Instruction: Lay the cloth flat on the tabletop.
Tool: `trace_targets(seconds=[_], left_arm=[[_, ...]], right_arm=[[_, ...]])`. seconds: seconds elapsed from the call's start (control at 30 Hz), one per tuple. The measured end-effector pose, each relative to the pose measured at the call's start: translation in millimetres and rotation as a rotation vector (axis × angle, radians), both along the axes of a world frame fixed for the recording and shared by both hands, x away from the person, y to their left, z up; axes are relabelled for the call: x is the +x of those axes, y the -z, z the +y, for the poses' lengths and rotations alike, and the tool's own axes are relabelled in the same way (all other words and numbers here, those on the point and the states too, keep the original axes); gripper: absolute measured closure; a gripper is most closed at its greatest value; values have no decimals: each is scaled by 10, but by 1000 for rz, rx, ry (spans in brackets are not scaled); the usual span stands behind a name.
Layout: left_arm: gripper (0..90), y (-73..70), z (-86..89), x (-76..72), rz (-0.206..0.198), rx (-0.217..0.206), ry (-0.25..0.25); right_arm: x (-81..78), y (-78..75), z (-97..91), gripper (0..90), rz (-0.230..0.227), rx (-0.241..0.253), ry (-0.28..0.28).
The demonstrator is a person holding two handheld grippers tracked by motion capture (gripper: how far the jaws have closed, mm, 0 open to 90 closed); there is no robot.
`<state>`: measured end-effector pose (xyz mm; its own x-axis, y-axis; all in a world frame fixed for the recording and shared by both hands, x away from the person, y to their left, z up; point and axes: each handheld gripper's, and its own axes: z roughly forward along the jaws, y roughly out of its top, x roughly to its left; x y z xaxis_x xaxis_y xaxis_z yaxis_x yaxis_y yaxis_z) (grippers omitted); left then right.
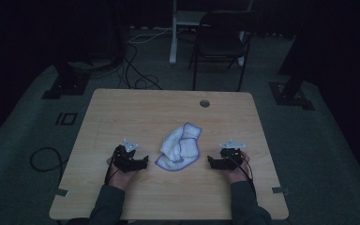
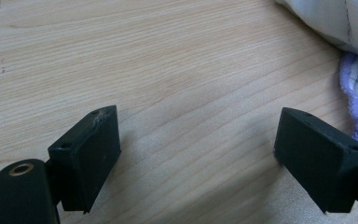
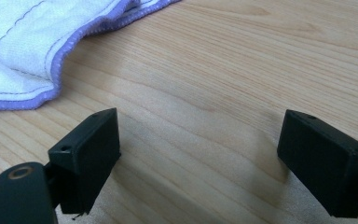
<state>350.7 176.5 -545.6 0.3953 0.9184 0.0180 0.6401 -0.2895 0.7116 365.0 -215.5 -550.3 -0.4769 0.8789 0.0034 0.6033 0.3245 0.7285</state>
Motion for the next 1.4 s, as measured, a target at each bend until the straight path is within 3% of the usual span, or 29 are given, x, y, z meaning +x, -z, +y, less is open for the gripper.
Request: trace_targets(seconds=[0.67,0.97,1.2,1.4], left_arm=[[166,0,-8,-13,-3,-4,-2],[272,-16,-46,-43,-11,-4,48],[361,-32,-77,-64,-7,-6,74],[385,-39,-112,-79,-1,-18,106]], right_arm=[[-1,-1,-1,136,0,0,-1],[-34,-48,10,320,6,-1,9],[-95,-127,54,395,-37,22,-10],[-147,-213,87,464,-70,42,-20]])
